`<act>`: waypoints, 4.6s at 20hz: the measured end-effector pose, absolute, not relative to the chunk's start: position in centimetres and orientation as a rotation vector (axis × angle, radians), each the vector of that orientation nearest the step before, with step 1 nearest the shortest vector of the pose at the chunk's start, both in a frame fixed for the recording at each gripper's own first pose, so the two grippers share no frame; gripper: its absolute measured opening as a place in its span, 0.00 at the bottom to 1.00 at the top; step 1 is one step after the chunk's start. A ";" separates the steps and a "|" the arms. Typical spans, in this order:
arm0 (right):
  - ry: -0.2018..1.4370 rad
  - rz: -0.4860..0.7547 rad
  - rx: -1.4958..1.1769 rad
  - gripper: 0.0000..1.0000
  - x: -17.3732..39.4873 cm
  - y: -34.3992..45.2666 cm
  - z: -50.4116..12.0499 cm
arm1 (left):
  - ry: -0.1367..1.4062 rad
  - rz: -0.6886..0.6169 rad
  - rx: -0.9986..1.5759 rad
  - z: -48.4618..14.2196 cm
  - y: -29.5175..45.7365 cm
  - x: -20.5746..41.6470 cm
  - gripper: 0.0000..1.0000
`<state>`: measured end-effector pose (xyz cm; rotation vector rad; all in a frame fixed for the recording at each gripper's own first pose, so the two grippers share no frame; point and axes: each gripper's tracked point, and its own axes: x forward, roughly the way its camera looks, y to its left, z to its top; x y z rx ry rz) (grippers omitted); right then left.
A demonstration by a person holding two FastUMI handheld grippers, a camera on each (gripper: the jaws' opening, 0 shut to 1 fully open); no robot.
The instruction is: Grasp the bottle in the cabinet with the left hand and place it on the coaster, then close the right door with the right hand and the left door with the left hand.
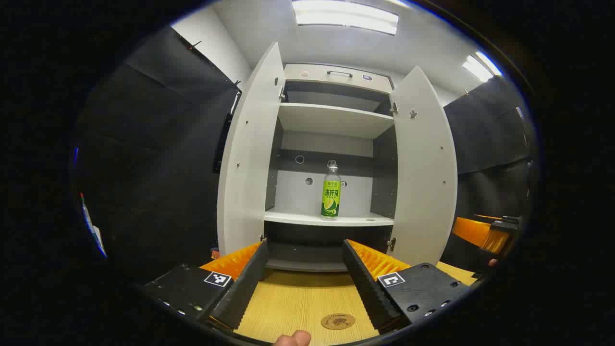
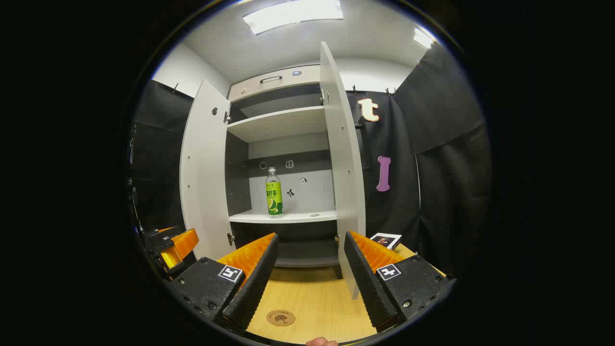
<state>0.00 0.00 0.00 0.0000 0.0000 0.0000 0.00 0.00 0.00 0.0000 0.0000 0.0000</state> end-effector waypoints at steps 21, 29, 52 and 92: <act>0.004 -0.005 -0.006 0.83 0.6 0.3 -0.1 | -0.009 0.015 -0.006 0.2 0.9 0.7 0.95; 0.011 -0.002 0.000 0.84 1.4 0.4 -0.3 | -0.013 0.007 -0.003 0.3 0.7 1.2 0.99; 0.013 0.019 0.001 0.84 1.4 1.1 0.1 | -0.010 -0.024 -0.006 0.4 0.4 1.0 0.95; 0.140 0.092 -0.034 0.84 7.0 1.2 -1.3 | 0.032 0.049 0.041 -1.5 -2.4 7.2 0.95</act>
